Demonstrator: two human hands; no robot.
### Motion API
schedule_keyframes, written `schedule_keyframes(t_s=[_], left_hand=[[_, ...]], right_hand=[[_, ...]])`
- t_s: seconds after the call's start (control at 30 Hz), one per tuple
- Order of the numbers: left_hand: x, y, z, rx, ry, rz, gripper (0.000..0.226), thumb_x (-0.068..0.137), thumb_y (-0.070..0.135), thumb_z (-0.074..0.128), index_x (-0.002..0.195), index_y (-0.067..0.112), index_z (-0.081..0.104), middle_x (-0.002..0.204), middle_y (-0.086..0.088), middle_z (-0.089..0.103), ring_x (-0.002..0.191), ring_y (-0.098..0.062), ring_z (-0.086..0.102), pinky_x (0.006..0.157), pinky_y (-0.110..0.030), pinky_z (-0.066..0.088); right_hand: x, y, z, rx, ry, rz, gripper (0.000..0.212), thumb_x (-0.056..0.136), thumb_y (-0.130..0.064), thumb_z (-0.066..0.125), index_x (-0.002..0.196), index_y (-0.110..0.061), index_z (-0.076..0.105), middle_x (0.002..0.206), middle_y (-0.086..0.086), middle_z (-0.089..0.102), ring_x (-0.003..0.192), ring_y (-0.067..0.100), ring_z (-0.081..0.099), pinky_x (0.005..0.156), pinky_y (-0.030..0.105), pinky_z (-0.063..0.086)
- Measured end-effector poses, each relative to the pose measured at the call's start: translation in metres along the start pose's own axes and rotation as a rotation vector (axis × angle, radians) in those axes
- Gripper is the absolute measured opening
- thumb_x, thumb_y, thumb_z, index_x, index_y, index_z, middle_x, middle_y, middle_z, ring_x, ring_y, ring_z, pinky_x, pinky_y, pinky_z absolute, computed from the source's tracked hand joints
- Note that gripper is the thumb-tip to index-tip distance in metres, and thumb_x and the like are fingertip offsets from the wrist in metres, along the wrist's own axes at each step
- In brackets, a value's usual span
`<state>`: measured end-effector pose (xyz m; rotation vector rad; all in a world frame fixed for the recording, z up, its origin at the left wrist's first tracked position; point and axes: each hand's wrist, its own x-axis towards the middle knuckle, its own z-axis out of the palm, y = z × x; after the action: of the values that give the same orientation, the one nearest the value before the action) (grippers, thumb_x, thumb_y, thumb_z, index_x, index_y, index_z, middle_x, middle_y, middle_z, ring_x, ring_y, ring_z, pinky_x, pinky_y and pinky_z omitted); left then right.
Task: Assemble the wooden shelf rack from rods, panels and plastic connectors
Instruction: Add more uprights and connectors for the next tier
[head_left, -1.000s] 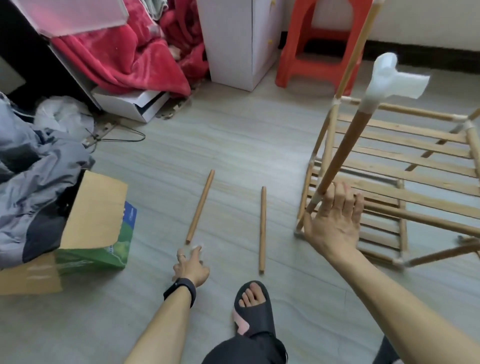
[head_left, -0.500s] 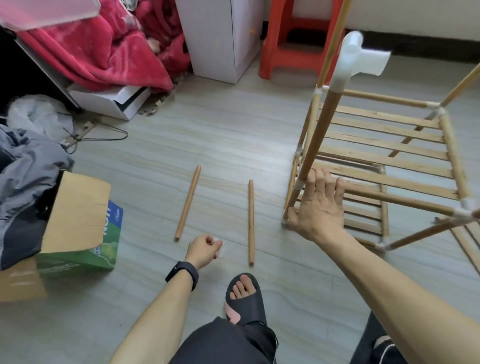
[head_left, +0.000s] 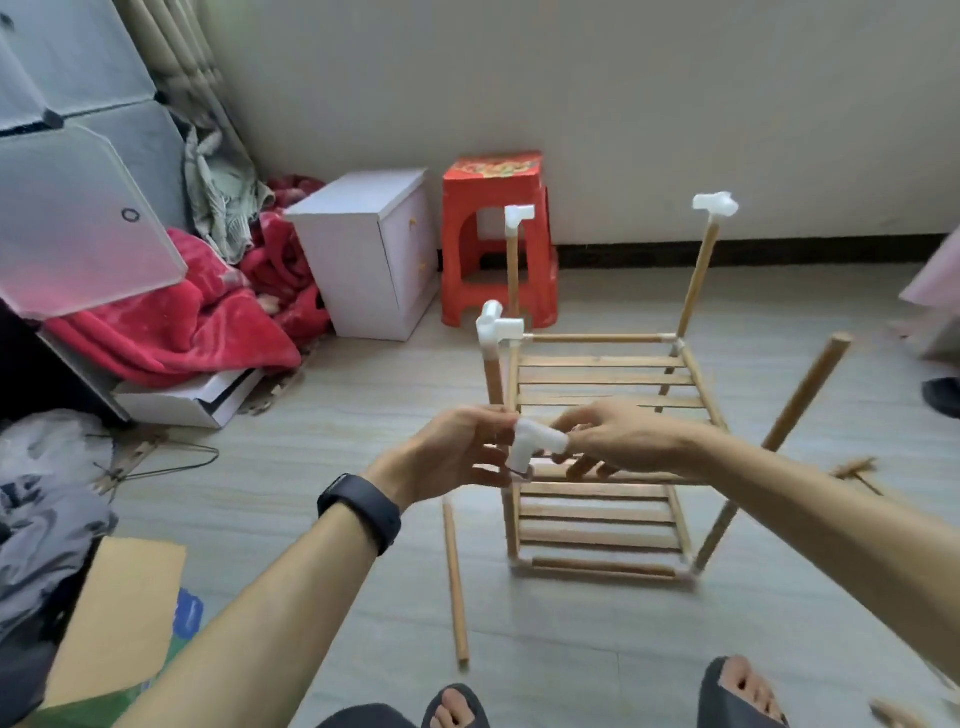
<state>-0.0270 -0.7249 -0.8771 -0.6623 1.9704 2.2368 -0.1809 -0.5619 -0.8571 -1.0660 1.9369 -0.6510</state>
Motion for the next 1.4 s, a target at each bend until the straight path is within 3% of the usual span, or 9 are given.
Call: schedule_keyframes(t_s=[0.1, 0.2, 0.3, 0.5, 0.7, 0.87, 1.03, 1.2, 1.4], left_hand=[[0.02, 0.037, 0.037, -0.029, 0.021, 0.088, 0.023, 0.103, 0.026, 0.051, 0.11, 0.008, 0.064, 0.088, -0.005, 0.068, 0.08, -0.021, 0.066, 0.071, -0.032, 0.052], [0.043, 0.059, 0.078, 0.003, 0.057, 0.193, 0.023, 0.102, 0.033, 0.057, 0.109, 0.013, 0.067, 0.09, -0.002, 0.072, 0.078, -0.016, 0.069, 0.067, -0.027, 0.053], [0.063, 0.066, 0.122, 0.01, 0.062, 0.271, 0.032, 0.095, 0.043, 0.065, 0.112, 0.016, 0.071, 0.102, -0.002, 0.077, 0.084, -0.018, 0.073, 0.072, -0.028, 0.053], [0.091, 0.075, 0.176, 0.076, 0.069, 0.375, 0.035, 0.087, 0.049, 0.072, 0.107, 0.021, 0.074, 0.097, -0.001, 0.078, 0.083, -0.018, 0.075, 0.07, -0.025, 0.054], [0.114, 0.085, 0.207, 0.055, 0.054, 0.432, 0.031, 0.089, 0.042, 0.074, 0.114, 0.024, 0.067, 0.092, -0.002, 0.078, 0.081, -0.022, 0.075, 0.074, -0.029, 0.061], [0.145, 0.074, 0.227, 0.156, 0.147, 0.423, 0.024, 0.098, 0.029, 0.063, 0.122, 0.029, 0.06, 0.109, 0.005, 0.073, 0.093, -0.013, 0.07, 0.075, -0.028, 0.056], [0.171, 0.058, 0.248, 0.409, 0.041, 0.42, 0.047, 0.097, 0.032, 0.066, 0.141, 0.029, 0.051, 0.131, 0.008, 0.06, 0.114, -0.012, 0.06, 0.082, -0.022, 0.05], [0.176, 0.054, 0.243, 0.493, -0.001, 0.471, 0.02, 0.1, 0.042, 0.058, 0.119, 0.036, 0.062, 0.113, 0.008, 0.066, 0.107, -0.011, 0.064, 0.08, -0.021, 0.051], [0.155, 0.055, 0.217, 0.537, -0.075, 0.439, 0.027, 0.096, 0.043, 0.063, 0.121, 0.033, 0.067, 0.115, 0.007, 0.07, 0.111, -0.009, 0.065, 0.101, -0.041, 0.052]], right_hand=[[-0.043, 0.014, -0.028, 0.403, 0.149, -0.14, 0.028, 0.096, -0.003, 0.054, 0.118, -0.015, 0.068, 0.105, 0.006, 0.076, 0.094, 0.023, 0.075, 0.083, 0.034, 0.056], [-0.072, 0.033, -0.042, 0.64, 0.347, -0.217, 0.026, 0.099, -0.016, 0.061, 0.124, -0.019, 0.064, 0.106, 0.008, 0.076, 0.09, 0.026, 0.076, 0.075, 0.03, 0.059], [-0.088, 0.055, -0.052, 0.68, 0.552, -0.259, 0.032, 0.096, -0.029, 0.068, 0.127, -0.025, 0.06, 0.109, 0.007, 0.076, 0.092, 0.027, 0.076, 0.082, 0.036, 0.061], [-0.111, 0.09, -0.074, 0.649, 0.781, -0.252, 0.043, 0.086, -0.052, 0.074, 0.118, -0.025, 0.066, 0.103, 0.0, 0.077, 0.089, 0.021, 0.076, 0.071, 0.025, 0.06], [-0.121, 0.112, -0.092, 0.543, 0.936, -0.187, 0.04, 0.081, -0.051, 0.066, 0.117, -0.033, 0.07, 0.095, -0.003, 0.076, 0.087, 0.015, 0.074, 0.073, 0.026, 0.06], [-0.125, 0.129, -0.107, 0.892, 1.083, -0.153, 0.019, 0.097, -0.034, 0.065, 0.106, -0.021, 0.076, 0.096, 0.004, 0.074, 0.093, 0.019, 0.07, 0.082, 0.029, 0.057], [-0.128, 0.137, -0.116, 1.265, 1.094, -0.146, 0.026, 0.092, -0.021, 0.075, 0.109, -0.002, 0.071, 0.085, 0.006, 0.07, 0.082, 0.018, 0.072, 0.074, 0.027, 0.06], [-0.131, 0.139, -0.119, 1.301, 1.066, -0.155, 0.025, 0.092, -0.021, 0.073, 0.108, -0.003, 0.071, 0.103, 0.016, 0.069, 0.088, 0.023, 0.074, 0.073, 0.028, 0.059], [-0.13, 0.133, -0.114, 1.241, 0.928, -0.154, 0.033, 0.092, -0.028, 0.072, 0.114, -0.005, 0.069, 0.105, 0.016, 0.068, 0.092, 0.023, 0.072, 0.077, 0.03, 0.059]])
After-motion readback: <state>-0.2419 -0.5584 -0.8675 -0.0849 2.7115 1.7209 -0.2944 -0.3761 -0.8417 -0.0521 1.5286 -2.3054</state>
